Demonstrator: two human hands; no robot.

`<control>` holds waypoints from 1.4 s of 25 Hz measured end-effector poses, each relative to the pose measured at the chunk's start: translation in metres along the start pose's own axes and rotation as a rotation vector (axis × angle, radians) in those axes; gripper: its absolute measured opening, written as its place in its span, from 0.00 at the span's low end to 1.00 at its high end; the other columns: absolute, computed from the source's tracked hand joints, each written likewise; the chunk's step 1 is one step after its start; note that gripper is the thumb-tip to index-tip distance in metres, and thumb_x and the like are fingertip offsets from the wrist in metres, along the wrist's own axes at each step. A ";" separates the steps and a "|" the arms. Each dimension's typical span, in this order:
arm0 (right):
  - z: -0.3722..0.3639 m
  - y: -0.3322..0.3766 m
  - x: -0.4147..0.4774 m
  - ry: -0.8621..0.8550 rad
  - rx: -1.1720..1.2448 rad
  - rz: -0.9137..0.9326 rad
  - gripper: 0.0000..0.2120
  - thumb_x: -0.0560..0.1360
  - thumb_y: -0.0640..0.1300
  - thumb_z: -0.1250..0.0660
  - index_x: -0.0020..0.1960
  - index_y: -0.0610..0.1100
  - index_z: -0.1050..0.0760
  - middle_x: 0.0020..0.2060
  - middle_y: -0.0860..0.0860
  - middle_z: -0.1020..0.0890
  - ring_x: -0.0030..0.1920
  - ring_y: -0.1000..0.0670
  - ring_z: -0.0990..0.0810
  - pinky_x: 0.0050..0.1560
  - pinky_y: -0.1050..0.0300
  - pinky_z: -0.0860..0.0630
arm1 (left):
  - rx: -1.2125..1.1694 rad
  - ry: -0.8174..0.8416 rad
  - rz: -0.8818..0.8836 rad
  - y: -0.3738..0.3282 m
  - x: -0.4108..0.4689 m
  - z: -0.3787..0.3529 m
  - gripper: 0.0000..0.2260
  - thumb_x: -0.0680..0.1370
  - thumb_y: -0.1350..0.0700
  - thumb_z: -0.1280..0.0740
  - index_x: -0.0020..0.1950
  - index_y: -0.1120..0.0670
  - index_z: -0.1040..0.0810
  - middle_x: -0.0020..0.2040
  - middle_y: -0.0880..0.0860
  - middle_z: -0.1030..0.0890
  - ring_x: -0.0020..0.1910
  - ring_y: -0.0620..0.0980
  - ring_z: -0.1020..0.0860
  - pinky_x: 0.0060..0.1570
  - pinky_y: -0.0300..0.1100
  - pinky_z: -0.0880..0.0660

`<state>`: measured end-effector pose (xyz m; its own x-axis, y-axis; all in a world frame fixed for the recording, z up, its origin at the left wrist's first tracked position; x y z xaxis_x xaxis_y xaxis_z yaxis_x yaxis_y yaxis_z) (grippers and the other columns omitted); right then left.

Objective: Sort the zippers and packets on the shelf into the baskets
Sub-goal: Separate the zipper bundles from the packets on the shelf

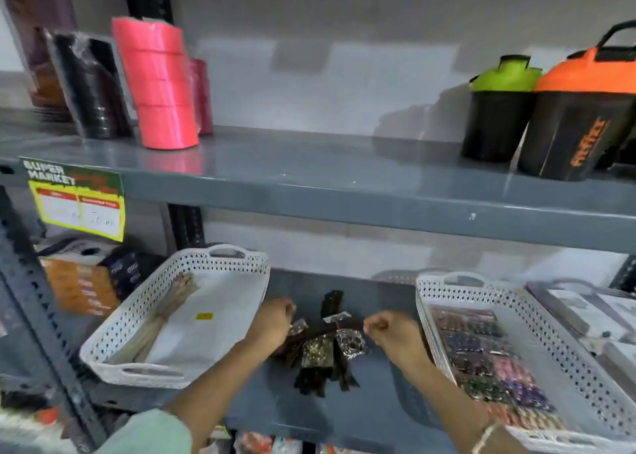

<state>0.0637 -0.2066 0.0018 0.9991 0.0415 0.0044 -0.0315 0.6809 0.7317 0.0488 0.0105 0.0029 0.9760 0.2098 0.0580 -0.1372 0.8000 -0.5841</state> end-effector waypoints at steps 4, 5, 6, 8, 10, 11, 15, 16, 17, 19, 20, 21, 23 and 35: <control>-0.033 -0.045 0.025 0.042 0.014 -0.315 0.10 0.70 0.40 0.32 0.45 0.33 0.19 0.33 0.44 0.21 0.38 0.48 0.20 0.41 0.56 0.26 | 0.131 0.239 0.141 0.028 0.030 -0.031 0.13 0.79 0.62 0.43 0.39 0.67 0.25 0.51 0.68 0.20 0.53 0.62 0.21 0.44 0.50 0.29; -0.041 -0.051 0.030 0.044 0.040 -0.345 0.13 0.69 0.41 0.30 0.48 0.33 0.19 0.38 0.41 0.19 0.45 0.46 0.17 0.44 0.55 0.24 | 0.162 0.285 0.131 0.032 0.037 -0.039 0.14 0.79 0.60 0.41 0.36 0.66 0.25 0.42 0.65 0.20 0.47 0.60 0.20 0.39 0.48 0.31; -0.045 -0.052 0.031 0.042 0.058 -0.377 0.16 0.69 0.43 0.28 0.52 0.33 0.20 0.44 0.40 0.17 0.51 0.43 0.17 0.48 0.55 0.23 | 0.190 0.322 0.125 0.033 0.041 -0.046 0.17 0.79 0.57 0.39 0.31 0.62 0.28 0.33 0.59 0.23 0.39 0.56 0.22 0.36 0.45 0.34; -0.053 -0.053 0.040 0.017 0.059 -0.403 0.19 0.69 0.43 0.28 0.56 0.34 0.22 0.53 0.39 0.17 0.55 0.41 0.18 0.52 0.54 0.23 | 0.205 0.342 0.120 0.035 0.050 -0.054 0.20 0.77 0.53 0.35 0.27 0.57 0.35 0.29 0.53 0.29 0.33 0.51 0.25 0.36 0.43 0.33; -0.059 -0.056 0.047 -0.005 0.052 -0.427 0.19 0.70 0.41 0.29 0.58 0.35 0.23 0.56 0.39 0.18 0.57 0.41 0.19 0.55 0.53 0.23 | 0.200 0.308 0.160 0.039 0.056 -0.057 0.18 0.76 0.59 0.33 0.28 0.57 0.35 0.31 0.55 0.25 0.44 0.57 0.19 0.40 0.46 0.28; -0.062 -0.059 0.050 -0.018 0.031 -0.440 0.18 0.70 0.39 0.30 0.59 0.35 0.23 0.57 0.39 0.18 0.58 0.41 0.20 0.56 0.53 0.24 | 0.200 0.287 0.165 0.040 0.058 -0.058 0.18 0.75 0.63 0.34 0.27 0.57 0.35 0.31 0.55 0.26 0.49 0.59 0.18 0.40 0.45 0.27; -0.063 -0.061 0.053 -0.016 0.005 -0.481 0.18 0.69 0.38 0.30 0.58 0.34 0.23 0.57 0.39 0.19 0.59 0.41 0.20 0.58 0.52 0.24 | 0.142 0.205 0.139 0.036 0.062 -0.050 0.19 0.75 0.64 0.32 0.27 0.54 0.35 0.31 0.52 0.28 0.41 0.54 0.22 0.36 0.43 0.30; -0.061 -0.060 0.053 0.009 0.015 -0.493 0.18 0.68 0.38 0.29 0.56 0.34 0.22 0.54 0.39 0.17 0.56 0.41 0.19 0.57 0.52 0.23 | 0.127 0.171 0.126 0.034 0.063 -0.044 0.17 0.75 0.63 0.32 0.28 0.54 0.33 0.31 0.51 0.28 0.40 0.53 0.24 0.36 0.43 0.31; -0.060 -0.061 0.054 0.036 0.017 -0.491 0.15 0.66 0.38 0.28 0.52 0.34 0.21 0.49 0.39 0.16 0.51 0.42 0.17 0.55 0.51 0.20 | 0.121 0.128 0.101 0.031 0.064 -0.037 0.14 0.75 0.63 0.33 0.30 0.55 0.31 0.33 0.52 0.27 0.40 0.53 0.25 0.38 0.42 0.32; -0.052 -0.061 0.052 0.111 0.010 -0.508 0.07 0.64 0.37 0.26 0.37 0.35 0.23 0.30 0.44 0.17 0.33 0.47 0.16 0.40 0.54 0.17 | 0.075 0.036 0.055 0.021 0.063 -0.022 0.07 0.75 0.64 0.34 0.37 0.59 0.23 0.38 0.54 0.23 0.40 0.53 0.23 0.37 0.41 0.31; -0.047 -0.060 0.053 0.154 -0.016 -0.520 0.08 0.63 0.37 0.25 0.34 0.36 0.24 0.24 0.46 0.19 0.26 0.51 0.19 0.31 0.59 0.18 | 0.018 0.009 0.028 0.012 0.060 -0.015 0.05 0.75 0.63 0.34 0.40 0.61 0.21 0.37 0.54 0.22 0.40 0.53 0.23 0.36 0.40 0.31; -0.042 -0.062 0.055 0.178 -0.040 -0.527 0.08 0.63 0.37 0.24 0.35 0.36 0.23 0.23 0.47 0.19 0.23 0.53 0.20 0.27 0.62 0.20 | -0.054 0.009 -0.001 0.001 0.056 -0.010 0.04 0.75 0.62 0.32 0.40 0.61 0.20 0.36 0.53 0.22 0.39 0.53 0.23 0.34 0.39 0.32; -0.028 -0.060 0.058 0.224 -0.114 -0.499 0.10 0.65 0.38 0.25 0.44 0.36 0.20 0.33 0.46 0.15 0.31 0.53 0.19 0.36 0.62 0.19 | -0.154 0.113 -0.050 -0.023 0.045 -0.011 0.03 0.73 0.61 0.29 0.43 0.61 0.19 0.36 0.51 0.20 0.40 0.51 0.22 0.36 0.37 0.29; 0.010 -0.052 0.057 0.084 -0.721 -0.066 0.18 0.75 0.28 0.45 0.62 0.32 0.27 0.60 0.37 0.22 0.61 0.39 0.23 0.60 0.49 0.26 | -0.009 0.610 -0.081 -0.079 -0.019 -0.150 0.15 0.72 0.63 0.28 0.30 0.53 0.29 0.45 0.56 0.19 0.49 0.49 0.21 0.54 0.42 0.24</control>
<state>0.1221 -0.2470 -0.0286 0.9950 0.0200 -0.0982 -0.0103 0.9952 0.0977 0.0662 -0.1411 -0.0738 0.9042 -0.2132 -0.3702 -0.0599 0.7948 -0.6039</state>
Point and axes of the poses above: each hand's wrist, its own x-axis towards the middle knuckle, its own z-axis out of the back of the hand, y = z × x, the point moved 5 cm from there along x, towards the middle knuckle
